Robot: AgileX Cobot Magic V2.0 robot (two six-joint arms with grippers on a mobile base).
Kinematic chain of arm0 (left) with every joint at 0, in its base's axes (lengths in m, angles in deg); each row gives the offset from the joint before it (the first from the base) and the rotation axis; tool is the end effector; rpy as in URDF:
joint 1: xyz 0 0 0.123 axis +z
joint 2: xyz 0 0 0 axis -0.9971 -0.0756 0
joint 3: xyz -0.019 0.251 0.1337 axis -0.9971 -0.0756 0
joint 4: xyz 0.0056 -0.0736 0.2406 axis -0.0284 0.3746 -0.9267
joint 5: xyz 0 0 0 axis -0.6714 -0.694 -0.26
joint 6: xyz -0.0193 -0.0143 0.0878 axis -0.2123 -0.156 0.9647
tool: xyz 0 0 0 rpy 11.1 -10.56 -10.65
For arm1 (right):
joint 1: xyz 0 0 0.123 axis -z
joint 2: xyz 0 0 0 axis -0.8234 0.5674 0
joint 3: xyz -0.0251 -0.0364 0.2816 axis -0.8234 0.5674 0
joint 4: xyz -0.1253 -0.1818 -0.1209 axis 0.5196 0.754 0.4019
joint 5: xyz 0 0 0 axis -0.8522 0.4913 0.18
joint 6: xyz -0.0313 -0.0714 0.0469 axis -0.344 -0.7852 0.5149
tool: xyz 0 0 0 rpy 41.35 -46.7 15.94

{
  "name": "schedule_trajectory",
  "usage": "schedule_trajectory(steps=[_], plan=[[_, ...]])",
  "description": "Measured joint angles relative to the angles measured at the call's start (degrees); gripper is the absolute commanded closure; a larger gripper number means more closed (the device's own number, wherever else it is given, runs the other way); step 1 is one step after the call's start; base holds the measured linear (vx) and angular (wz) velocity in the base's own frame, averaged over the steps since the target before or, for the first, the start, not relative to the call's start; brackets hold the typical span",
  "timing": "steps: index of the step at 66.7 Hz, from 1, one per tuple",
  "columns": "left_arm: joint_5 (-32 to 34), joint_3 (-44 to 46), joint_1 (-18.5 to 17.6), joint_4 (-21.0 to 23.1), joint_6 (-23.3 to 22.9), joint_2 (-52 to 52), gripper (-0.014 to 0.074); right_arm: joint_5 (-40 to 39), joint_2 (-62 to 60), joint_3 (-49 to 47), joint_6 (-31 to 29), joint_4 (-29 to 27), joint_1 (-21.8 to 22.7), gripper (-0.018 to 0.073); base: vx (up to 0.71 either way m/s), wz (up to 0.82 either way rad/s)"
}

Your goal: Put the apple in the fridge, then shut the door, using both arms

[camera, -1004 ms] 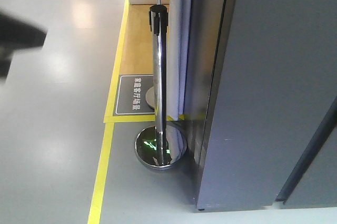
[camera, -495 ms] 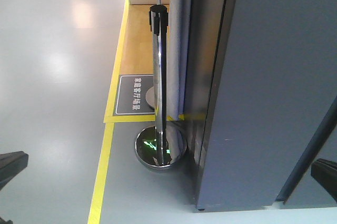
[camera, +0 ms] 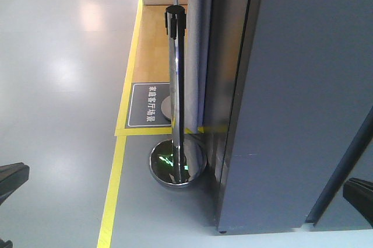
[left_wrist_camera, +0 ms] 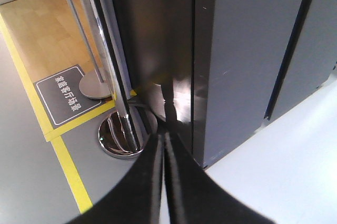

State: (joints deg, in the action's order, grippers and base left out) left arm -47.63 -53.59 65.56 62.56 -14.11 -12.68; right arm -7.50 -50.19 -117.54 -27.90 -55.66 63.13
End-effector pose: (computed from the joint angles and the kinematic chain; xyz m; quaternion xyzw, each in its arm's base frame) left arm 0.1028 -0.0527 0.2987 0.2172 0.8173 -0.1391 0.5153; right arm 0.0716 0.0382 0.3050 -0.1901 0.8118 0.1294 0.5367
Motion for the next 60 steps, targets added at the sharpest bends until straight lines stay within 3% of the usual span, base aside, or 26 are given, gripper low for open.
schedule_trajectory(steps=[23,35,46,60], plan=[[0.2,0.0,0.0,0.0,0.0,0.0,0.0603,0.0,0.0,0.0,0.0,0.0,0.0,0.0564,0.0,0.0],[7.8,-5.3,0.0,-1.9,-0.6,1.8,0.0603,0.1,0.0,0.0,0.0,0.0,0.0,0.0564,0.0,0.0],[15.6,-15.8,0.0,-5.2,-7.8,8.7,0.0603,0.3,0.0,0.0,0.0,0.0,0.0,0.0564,0.0,0.0],[22.4,-29.2,0.0,-12.9,-16.4,20.3,0.0603,0.3,0.0,0.0,0.0,0.0,0.0,0.0564,0.0,0.0]])
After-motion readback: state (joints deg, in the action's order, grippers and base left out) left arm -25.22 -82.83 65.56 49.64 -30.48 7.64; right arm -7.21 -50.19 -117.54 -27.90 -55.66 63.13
